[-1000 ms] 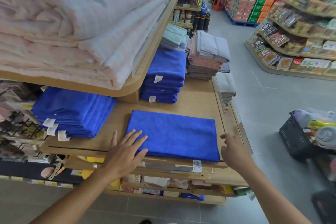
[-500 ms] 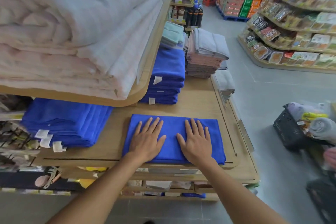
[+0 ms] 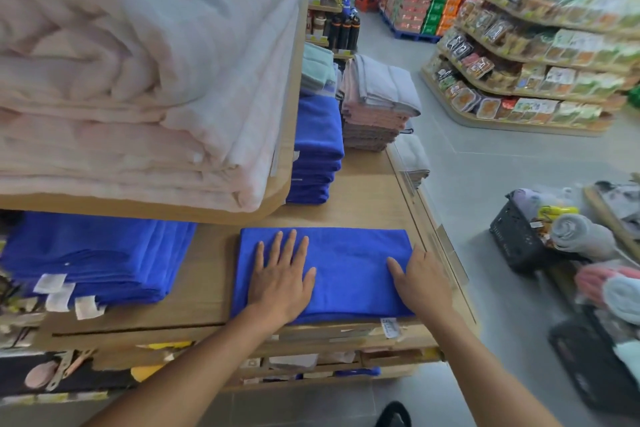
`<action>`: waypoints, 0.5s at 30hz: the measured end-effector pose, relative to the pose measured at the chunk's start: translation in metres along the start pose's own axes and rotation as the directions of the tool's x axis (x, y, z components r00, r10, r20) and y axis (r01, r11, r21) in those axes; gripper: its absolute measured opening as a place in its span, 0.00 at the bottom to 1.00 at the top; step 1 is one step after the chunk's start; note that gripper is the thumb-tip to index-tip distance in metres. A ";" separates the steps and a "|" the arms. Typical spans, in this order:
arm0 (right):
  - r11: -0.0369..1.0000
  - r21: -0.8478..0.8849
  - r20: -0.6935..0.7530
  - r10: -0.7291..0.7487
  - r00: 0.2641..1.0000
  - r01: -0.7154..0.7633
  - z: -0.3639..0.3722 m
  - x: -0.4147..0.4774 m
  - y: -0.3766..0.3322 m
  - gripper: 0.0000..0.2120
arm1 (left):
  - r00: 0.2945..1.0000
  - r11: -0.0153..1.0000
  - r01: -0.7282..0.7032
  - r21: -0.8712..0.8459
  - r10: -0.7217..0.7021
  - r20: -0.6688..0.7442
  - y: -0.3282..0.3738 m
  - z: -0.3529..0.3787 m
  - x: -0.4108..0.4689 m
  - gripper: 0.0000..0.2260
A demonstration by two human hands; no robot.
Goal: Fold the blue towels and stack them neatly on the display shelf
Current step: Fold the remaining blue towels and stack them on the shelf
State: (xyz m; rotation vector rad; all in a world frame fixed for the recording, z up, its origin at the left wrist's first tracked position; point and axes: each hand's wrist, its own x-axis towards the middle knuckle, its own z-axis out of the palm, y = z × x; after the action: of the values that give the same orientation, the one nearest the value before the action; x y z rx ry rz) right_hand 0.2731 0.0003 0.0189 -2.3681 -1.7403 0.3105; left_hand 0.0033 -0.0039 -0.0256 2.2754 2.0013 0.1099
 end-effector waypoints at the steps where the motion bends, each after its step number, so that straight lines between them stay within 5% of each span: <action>1: 0.998 0.043 0.053 0.036 0.998 -0.038 -0.004 0.008 -0.001 0.25 | 1.000 1.000 -0.026 0.001 0.027 -0.006 0.001 -0.001 -0.001 0.33; 4: 0.954 0.233 0.252 0.128 0.959 -0.189 -0.015 0.028 -0.004 0.15 | 0.990 0.990 -0.139 0.008 0.139 -0.008 0.007 -0.002 -0.001 0.35; 9: 0.706 0.559 0.508 0.123 0.853 -0.435 -0.040 0.035 -0.009 0.12 | 0.992 0.993 -0.121 0.013 0.120 0.049 0.017 -0.001 0.006 0.36; 15: 0.770 0.613 0.301 -0.019 0.953 -0.178 -0.087 0.037 -0.028 0.10 | 0.993 0.997 -0.075 0.017 0.073 0.091 0.049 -0.003 0.028 0.35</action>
State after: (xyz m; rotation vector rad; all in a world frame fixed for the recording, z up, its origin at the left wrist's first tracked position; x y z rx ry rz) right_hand 0.2826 0.0414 0.1081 -1.9456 -1.3216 1.1224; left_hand 0.0547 0.0177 -0.0171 2.3232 1.8835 -0.0067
